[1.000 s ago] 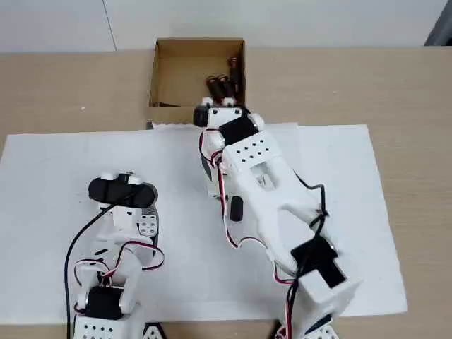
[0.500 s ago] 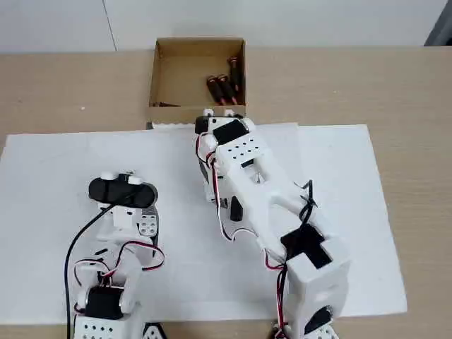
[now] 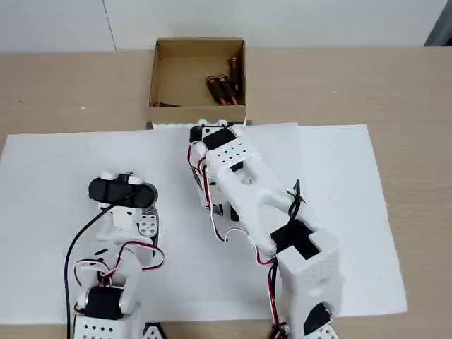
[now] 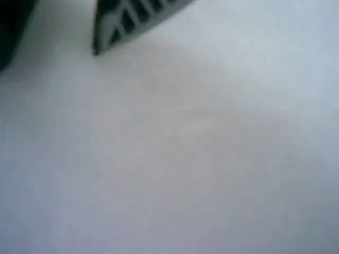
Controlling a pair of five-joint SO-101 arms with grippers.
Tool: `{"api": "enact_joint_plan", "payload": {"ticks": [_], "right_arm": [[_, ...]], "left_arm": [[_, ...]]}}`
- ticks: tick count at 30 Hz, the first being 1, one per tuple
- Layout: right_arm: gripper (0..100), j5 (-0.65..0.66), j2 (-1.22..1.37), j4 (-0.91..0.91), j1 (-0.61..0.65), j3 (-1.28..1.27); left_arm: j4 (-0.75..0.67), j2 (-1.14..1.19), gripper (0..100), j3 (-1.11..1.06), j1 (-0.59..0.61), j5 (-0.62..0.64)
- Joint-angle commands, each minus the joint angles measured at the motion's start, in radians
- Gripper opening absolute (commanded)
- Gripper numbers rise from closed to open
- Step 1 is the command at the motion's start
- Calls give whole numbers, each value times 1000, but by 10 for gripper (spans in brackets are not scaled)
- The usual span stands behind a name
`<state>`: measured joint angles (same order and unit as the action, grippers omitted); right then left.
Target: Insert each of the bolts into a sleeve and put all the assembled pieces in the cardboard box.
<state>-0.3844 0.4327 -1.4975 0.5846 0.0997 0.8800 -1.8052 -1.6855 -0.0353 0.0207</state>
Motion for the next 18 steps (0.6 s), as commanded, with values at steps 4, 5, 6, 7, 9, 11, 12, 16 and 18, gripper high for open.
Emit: {"api": "enact_joint_plan", "payload": {"ticks": [4, 5, 6, 7, 9, 11, 12, 16, 18], "right_arm": [[0, -8, 8, 38, 2, 8], [16, -8, 8, 31, 4, 8], [19, -8, 7, 31, 4, 8], [12, -8, 5, 30, 4, 8], [2, -6, 1, 30, 4, 8], [3, -5, -4, 30, 2, 11], [3, -5, -13, 28, 2, 11], [3, -3, -119, 28, 2, 9], [3, -2, -196, 28, 2, 9]], "left_arm": [[3, -9, 6, 5, 9, -2], [3, -9, 6, 5, 9, -2], [3, -9, 6, 5, 9, -2], [3, -9, 6, 5, 9, -2], [3, -9, 6, 5, 9, -2], [3, -9, 6, 5, 9, -2], [3, -9, 6, 5, 9, -2], [3, -9, 6, 5, 9, -2], [3, -9, 6, 5, 9, -2]]}}
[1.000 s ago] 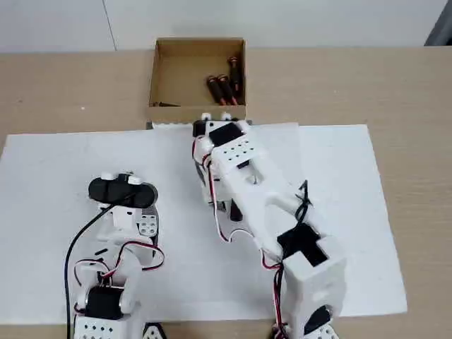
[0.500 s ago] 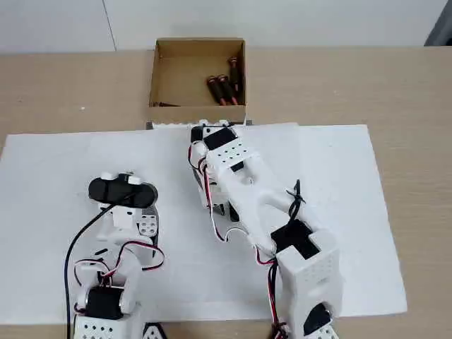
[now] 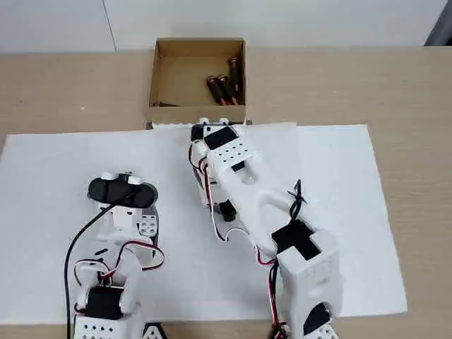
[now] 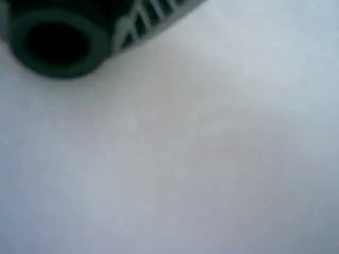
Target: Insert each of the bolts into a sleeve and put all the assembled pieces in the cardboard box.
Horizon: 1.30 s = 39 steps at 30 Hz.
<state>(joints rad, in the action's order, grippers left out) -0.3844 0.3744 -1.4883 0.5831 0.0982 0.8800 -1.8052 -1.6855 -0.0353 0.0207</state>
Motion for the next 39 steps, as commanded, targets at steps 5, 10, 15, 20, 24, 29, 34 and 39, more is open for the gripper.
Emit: {"api": "enact_joint_plan", "payload": {"ticks": [5, 10, 15, 20, 24, 29, 34, 39], "right_arm": [[3, 41, -323, -33, 5, 11], [3, 54, -501, -120, -2, 11], [3, 54, -677, -188, -58, 5], [3, 83, -869, -194, -177, -49], [3, 132, -1043, -185, -248, -206], [3, 133, -1248, -117, -300, -420], [3, 133, -1406, -18, -308, -605], [3, 133, -1497, 18, -309, -724]], "left_arm": [[3, -9, 6, 5, 3, -6], [3, -9, 6, 5, 5, -8], [6, -8, 6, 7, 6, -8], [72, -6, 6, 38, 11, -72], [129, -5, 7, 114, 86, -118], [222, -3, 7, 243, 160, -181], [307, 31, 7, 374, 169, -184], [296, 281, 8, 565, 201, -180]]}}
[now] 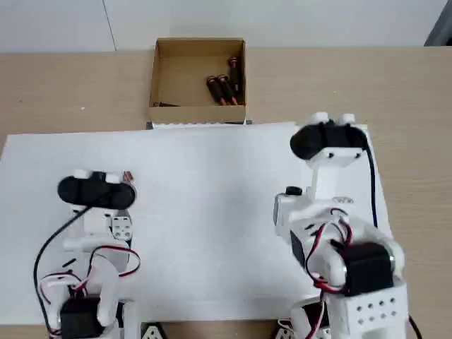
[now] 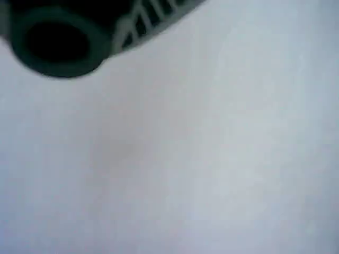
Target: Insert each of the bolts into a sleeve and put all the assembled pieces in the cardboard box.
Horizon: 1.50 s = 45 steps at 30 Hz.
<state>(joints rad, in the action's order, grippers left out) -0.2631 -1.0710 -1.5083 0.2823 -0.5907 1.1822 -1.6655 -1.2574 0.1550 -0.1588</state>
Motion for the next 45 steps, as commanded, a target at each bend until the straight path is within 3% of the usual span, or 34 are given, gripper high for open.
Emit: {"api": "enact_joint_plan", "payload": {"ticks": [1, 11, 19, 29, 39, 45], "right_arm": [[3, 9, -64, 39, -10, -49], [3, 9, -166, 71, -156, -172], [3, 11, -248, 148, -214, -316], [3, 14, -303, 245, -208, -442], [3, 66, -302, 245, -208, -443], [3, 68, -302, 245, -208, -443]], "left_arm": [[-8, 213, 8, 189, 15, 0], [-3, 862, 8, 693, 15, -5], [-3, 1186, 8, 865, 15, -23], [64, 1422, 8, 886, 15, -430], [94, 1490, 8, 886, 38, -839], [94, 1491, 62, 885, 60, -971]]}}
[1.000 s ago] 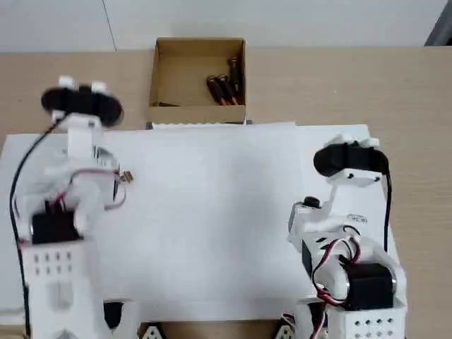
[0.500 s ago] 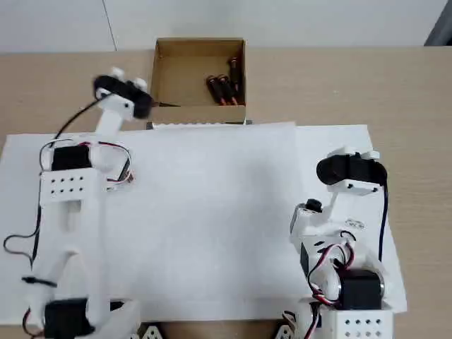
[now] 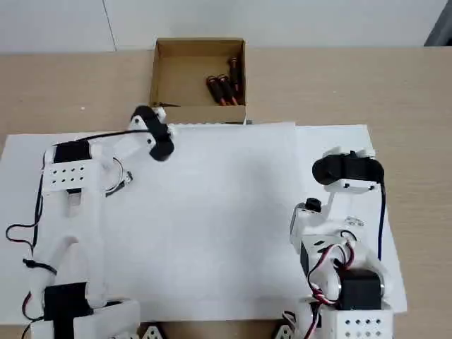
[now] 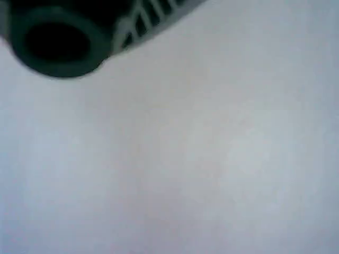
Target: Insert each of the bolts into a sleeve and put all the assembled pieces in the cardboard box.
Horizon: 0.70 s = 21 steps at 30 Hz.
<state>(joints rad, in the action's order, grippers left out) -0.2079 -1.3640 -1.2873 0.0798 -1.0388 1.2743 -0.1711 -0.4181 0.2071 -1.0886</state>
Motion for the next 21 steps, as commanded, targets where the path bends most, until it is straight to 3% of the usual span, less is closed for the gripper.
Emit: {"api": "enact_joint_plan", "payload": {"ticks": [1, 7, 14, 21], "right_arm": [[3, 12, -8, 24, -5, 0], [3, 12, -16, 25, -7, -25], [3, 14, -16, 25, -7, -25], [3, 14, -16, 25, -7, -26]], "left_arm": [[2, -3, 77, 45, 8, -44], [2, 0, 92, 42, 6, -80], [-98, 120, 93, 56, 8, -81], [-98, 293, 93, 209, 26, -81]]}}
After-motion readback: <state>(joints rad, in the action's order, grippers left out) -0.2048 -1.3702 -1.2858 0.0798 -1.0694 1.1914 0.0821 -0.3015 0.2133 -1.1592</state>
